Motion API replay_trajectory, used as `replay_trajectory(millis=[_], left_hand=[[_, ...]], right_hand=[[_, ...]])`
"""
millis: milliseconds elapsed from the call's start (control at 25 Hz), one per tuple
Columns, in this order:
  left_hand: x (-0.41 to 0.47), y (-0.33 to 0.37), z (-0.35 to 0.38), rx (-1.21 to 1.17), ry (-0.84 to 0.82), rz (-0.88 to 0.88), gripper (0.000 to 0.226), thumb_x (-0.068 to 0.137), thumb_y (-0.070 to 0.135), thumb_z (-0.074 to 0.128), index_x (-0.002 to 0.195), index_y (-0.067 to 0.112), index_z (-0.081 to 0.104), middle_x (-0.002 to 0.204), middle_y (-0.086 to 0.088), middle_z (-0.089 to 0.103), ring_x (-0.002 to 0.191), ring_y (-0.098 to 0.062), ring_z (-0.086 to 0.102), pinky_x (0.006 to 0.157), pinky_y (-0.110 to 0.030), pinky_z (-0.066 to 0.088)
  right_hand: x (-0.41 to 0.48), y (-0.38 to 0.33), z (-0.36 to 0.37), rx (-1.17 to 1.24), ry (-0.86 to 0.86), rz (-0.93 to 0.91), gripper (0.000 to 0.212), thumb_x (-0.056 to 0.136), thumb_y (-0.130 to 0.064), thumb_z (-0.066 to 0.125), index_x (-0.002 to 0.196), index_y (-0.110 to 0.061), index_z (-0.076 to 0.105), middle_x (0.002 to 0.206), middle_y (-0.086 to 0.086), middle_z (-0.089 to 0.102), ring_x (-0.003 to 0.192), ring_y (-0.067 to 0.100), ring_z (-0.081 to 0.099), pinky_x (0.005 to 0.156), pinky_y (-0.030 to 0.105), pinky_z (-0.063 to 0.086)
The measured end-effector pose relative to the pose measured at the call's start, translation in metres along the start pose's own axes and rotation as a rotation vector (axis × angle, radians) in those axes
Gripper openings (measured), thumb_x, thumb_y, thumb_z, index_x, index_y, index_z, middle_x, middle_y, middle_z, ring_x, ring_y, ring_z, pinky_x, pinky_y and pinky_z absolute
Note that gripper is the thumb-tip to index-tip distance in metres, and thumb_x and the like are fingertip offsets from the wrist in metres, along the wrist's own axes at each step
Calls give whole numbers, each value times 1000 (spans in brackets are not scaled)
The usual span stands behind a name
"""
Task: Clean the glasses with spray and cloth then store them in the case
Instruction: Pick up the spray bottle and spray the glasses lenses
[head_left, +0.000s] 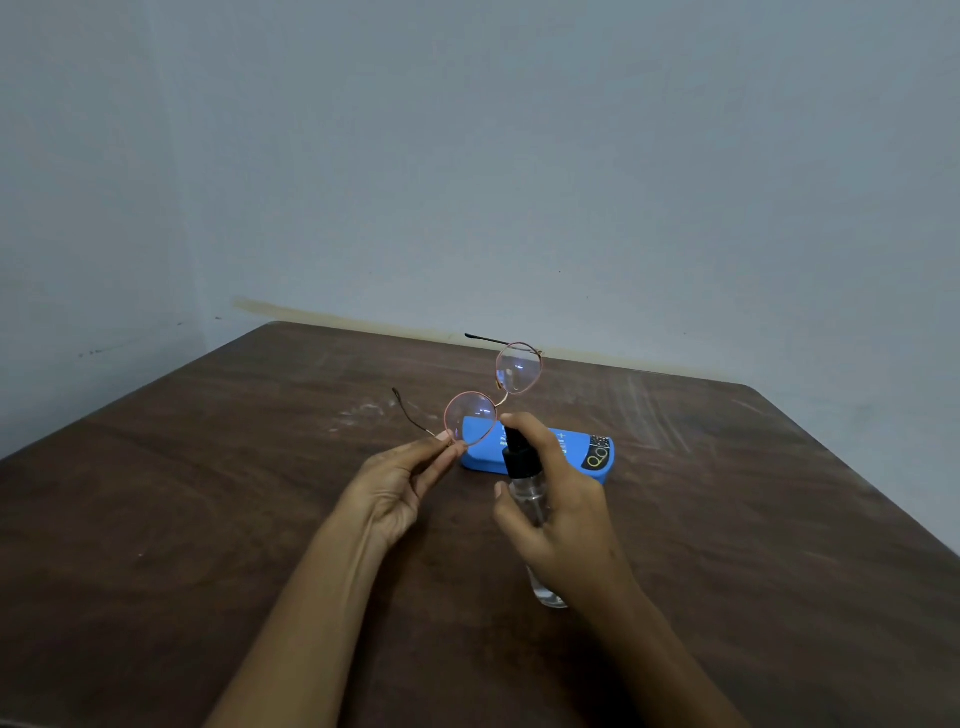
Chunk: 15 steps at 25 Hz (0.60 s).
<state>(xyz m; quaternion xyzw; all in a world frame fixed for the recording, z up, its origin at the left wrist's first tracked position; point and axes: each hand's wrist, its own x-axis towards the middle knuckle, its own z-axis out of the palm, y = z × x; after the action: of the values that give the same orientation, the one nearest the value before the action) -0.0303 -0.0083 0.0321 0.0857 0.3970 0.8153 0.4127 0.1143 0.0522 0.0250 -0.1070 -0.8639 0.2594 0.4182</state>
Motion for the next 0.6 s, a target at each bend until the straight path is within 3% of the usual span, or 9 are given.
replay_trajectory(millis=[200,400,600], left_hand=[[-5,2,3,6,-3,-37,24,84,-9,50,64,-9,64,52,-13,69,49,-16,68,45,-15,53],[-7,4,3,25,-20,-45,23,84,-8,49,66,-9,63,52,-12,69,48,-15,68,43,-14,52],[-7,3,3,51,-36,-50,14,85,-9,48,76,-8,59,51,-10,69,48,-14,68,43,-14,51]], right_hand=[[-2,-1,-5,-40,-24,-9,73,76,-16,55,134,-46,25,77,-11,57,63,1,50,62,7,37],[-2,1,-5,-53,4,-6,60,74,-12,56,126,-39,40,70,-25,47,58,-1,50,58,5,34],[-3,0,-4,-34,13,39,53,73,-14,56,118,-38,41,67,-21,49,54,2,48,55,6,34]])
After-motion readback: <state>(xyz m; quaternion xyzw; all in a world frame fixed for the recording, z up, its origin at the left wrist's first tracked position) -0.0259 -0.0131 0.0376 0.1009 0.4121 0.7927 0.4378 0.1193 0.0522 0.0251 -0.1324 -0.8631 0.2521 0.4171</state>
